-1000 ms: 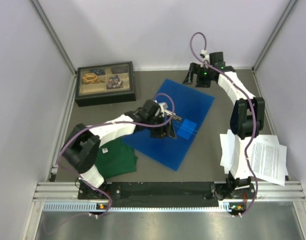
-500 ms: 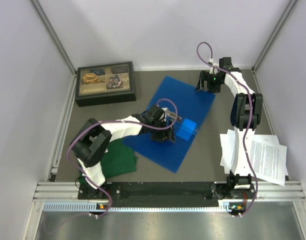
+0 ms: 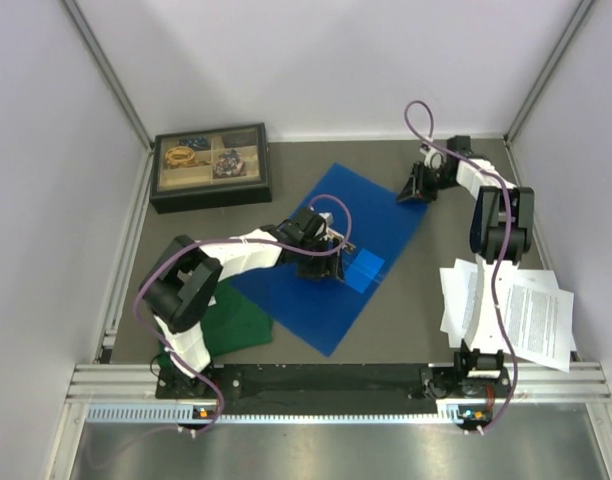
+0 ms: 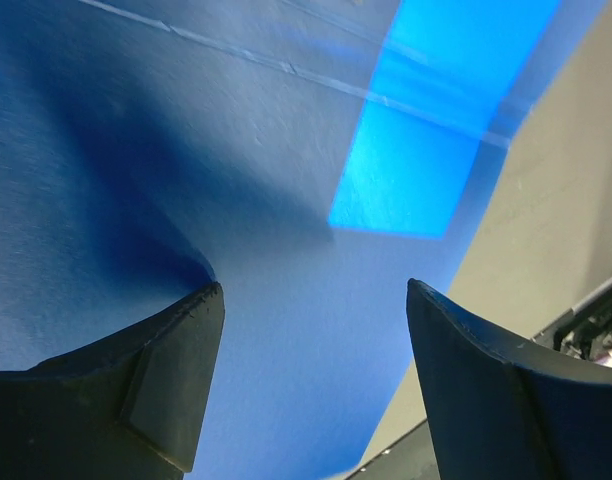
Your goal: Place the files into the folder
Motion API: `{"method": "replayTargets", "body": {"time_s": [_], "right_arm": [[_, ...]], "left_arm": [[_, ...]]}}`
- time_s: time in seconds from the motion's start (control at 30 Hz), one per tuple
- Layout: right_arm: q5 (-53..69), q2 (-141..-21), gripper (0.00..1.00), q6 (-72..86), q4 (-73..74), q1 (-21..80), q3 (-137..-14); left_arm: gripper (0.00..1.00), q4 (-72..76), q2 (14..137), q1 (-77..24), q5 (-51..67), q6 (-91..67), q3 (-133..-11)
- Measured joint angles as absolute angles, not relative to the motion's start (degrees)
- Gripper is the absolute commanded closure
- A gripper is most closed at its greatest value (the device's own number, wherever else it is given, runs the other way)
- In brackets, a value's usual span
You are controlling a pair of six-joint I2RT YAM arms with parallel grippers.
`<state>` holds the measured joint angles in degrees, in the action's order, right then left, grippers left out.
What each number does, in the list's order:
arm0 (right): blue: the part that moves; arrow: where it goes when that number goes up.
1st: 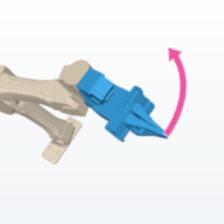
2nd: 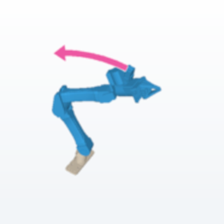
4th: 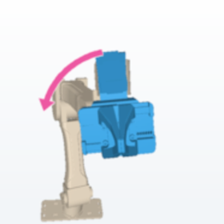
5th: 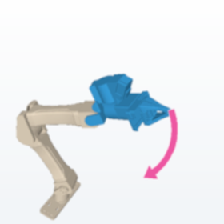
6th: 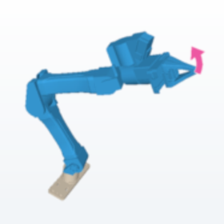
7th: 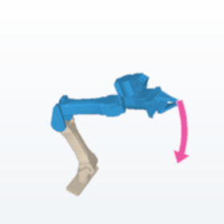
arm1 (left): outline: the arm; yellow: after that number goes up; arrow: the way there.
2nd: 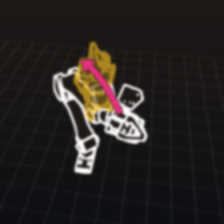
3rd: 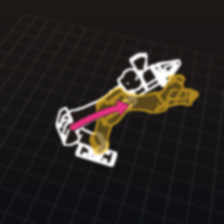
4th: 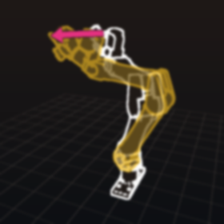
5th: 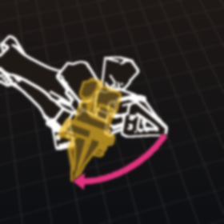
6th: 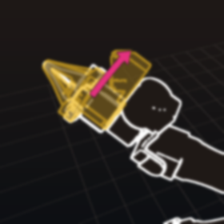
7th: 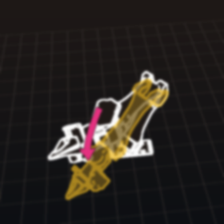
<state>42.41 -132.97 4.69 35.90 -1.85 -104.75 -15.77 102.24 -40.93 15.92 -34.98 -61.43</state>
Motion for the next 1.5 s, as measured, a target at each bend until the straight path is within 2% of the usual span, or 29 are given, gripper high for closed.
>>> {"method": "replayTargets", "body": {"time_s": [0.07, 0.37, 0.57, 0.77, 1.13, 1.23, 1.27, 1.33, 1.37, 1.47, 1.5], "right_arm": [[44.2, -131.7, 1.00, 5.6, 34.8, -2.7, -101.5], [46.7, -121.5, 1.00, 10.3, 29.7, -4.1, -90.2], [39.9, -111.5, 1.00, 15.1, 25.6, -4.8, -79.7], [29.5, -100.3, 1.00, 21.4, 19.3, -6.0, -61.3], [25.4, -89.3, 1.00, 30.5, 8.6, -5.2, -43.7], [24.8, -89.3, 0.82, 30.6, 8.3, -4.5, -43.7], [24.4, -89.3, 0.68, 30.3, 8.9, -4.3, -44.0], [23.1, -89.3, 0.56, 29.1, 11.4, -3.8, -45.2], [22.1, -89.3, 0.43, 28.8, 12.6, -3.6, -45.8], [17.4, -88.1, 0.30, 26.7, 17.9, -3.4, -47.8], [16.2, -87.3, 0.29, 26.4, 19.1, -3.4, -48.2]], "left_arm": [[0.21, -16.6, 102.2, -40.5, 15.4, -34.3, -62.1], [0.21, -19.3, 104.8, -40.0, 13.7, -31.6, -69.1], [0.23, -18.9, 112.5, -39.3, 14.8, -31.8, -75.4], [0.24, -12.9, 117.9, -36.0, 19.1, -34.3, -80.3], [0.22, -11.1, 121.8, -32.4, 20.5, -33.7, -85.4], [0.20, -12.1, 121.7, -32.3, 20.5, -32.9, -85.7], [0.19, -12.5, 121.5, -32.2, 20.5, -32.8, -85.6], [0.18, -12.7, 120.2, -32.2, 19.8, -32.2, -84.3], [0.17, -13.1, 119.4, -32.1, 19.2, -31.9, -83.5], [0.16, -15.3, 115.3, -31.4, 17.5, -31.3, -80.0], [0.15, -16.1, 113.6, -31.3, 17.0, -31.3, -79.0]]}}
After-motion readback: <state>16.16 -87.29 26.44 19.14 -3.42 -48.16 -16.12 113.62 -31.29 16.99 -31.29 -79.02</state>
